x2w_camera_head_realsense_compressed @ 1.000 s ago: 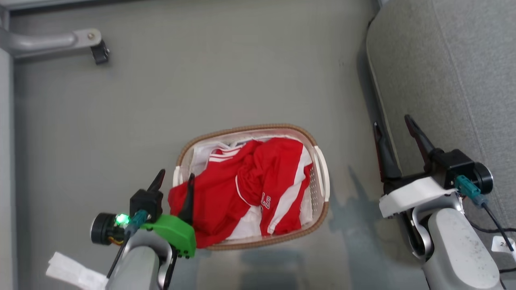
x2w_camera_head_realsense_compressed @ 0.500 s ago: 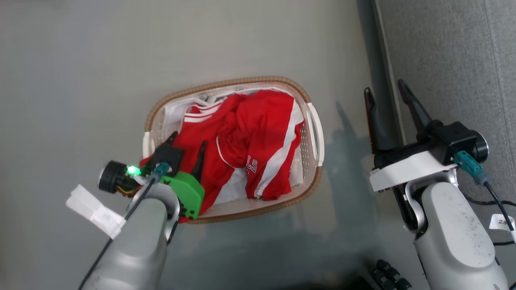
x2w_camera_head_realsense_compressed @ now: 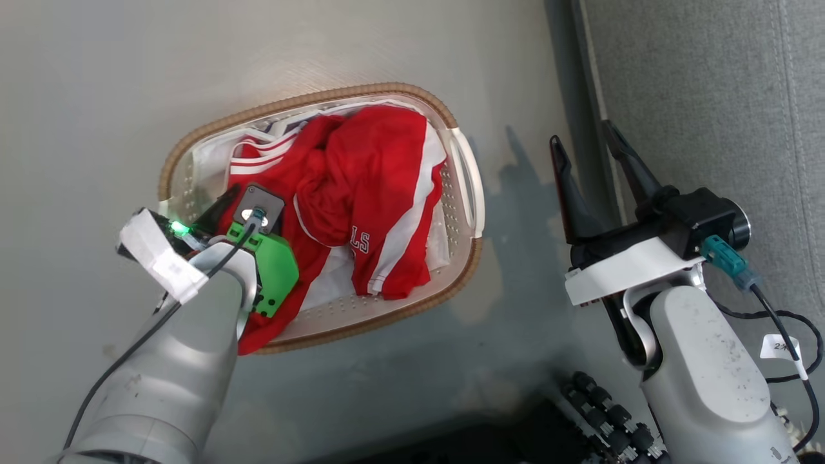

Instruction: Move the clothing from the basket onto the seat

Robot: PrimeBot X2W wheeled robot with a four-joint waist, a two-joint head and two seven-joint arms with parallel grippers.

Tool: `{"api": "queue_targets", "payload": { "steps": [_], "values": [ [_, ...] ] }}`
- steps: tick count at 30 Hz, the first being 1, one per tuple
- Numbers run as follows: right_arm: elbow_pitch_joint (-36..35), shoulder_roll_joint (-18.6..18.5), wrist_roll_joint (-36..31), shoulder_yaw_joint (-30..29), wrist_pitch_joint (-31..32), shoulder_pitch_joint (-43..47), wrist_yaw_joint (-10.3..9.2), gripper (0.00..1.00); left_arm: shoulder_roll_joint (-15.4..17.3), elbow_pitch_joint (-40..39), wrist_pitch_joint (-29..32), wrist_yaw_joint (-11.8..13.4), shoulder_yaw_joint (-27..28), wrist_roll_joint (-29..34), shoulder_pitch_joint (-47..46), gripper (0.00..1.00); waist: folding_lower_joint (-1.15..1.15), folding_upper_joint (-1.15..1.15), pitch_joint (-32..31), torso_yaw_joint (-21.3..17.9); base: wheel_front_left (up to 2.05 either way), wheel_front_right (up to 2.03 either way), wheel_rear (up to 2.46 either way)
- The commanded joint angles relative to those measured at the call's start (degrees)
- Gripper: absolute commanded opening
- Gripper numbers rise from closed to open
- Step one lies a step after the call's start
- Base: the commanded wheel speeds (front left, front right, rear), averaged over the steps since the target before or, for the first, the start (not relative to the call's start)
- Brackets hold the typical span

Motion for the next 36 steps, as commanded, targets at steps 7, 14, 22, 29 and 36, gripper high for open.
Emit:
{"api": "queue_targets", "payload": {
  "steps": [7, 14, 22, 29, 36],
  "values": [
    [0.22, 0.01, 2.02, 1.87, -0.25, -0.48, -0.02, 1.00, 1.30, 2.25, 6.66, 2.19, -1.57, 1.15, -3.51, 1.00, -0.01, 0.00, 1.59, -2.16, 0.00, 0.00, 0.00],
    [0.18, 0.01, 3.12, 3.21, -0.25, -1.07, -0.02, 1.00, 1.84, 2.83, 13.31, 1.69, -2.74, 1.17, -3.46, 1.00, -0.01, 0.00, 2.42, -2.90, 0.00, 0.00, 0.00],
    [1.10, 0.00, 3.55, 3.52, -0.25, -0.54, -0.03, 1.00, 1.46, 2.72, 7.78, 0.41, -2.96, -0.60, -0.60, 0.00, -0.01, 0.00, 0.05, -2.81, 0.00, 0.00, 0.00],
    [2.79, -0.03, 2.78, 3.13, -0.25, 1.90, -0.03, 1.00, -0.08, 2.78, 1.31, -0.52, -2.69, -3.00, 3.51, 0.00, -0.01, 0.00, -6.80, -1.39, 0.00, 0.00, 0.00],
    [4.23, -0.03, 1.53, 2.61, -0.25, 5.09, -0.02, 1.00, -1.15, 2.67, -2.78, -1.54, -2.73, -5.65, 8.16, 0.00, -0.01, 0.00, -14.62, 1.05, 0.00, 0.00, 0.00]
  ]
}}
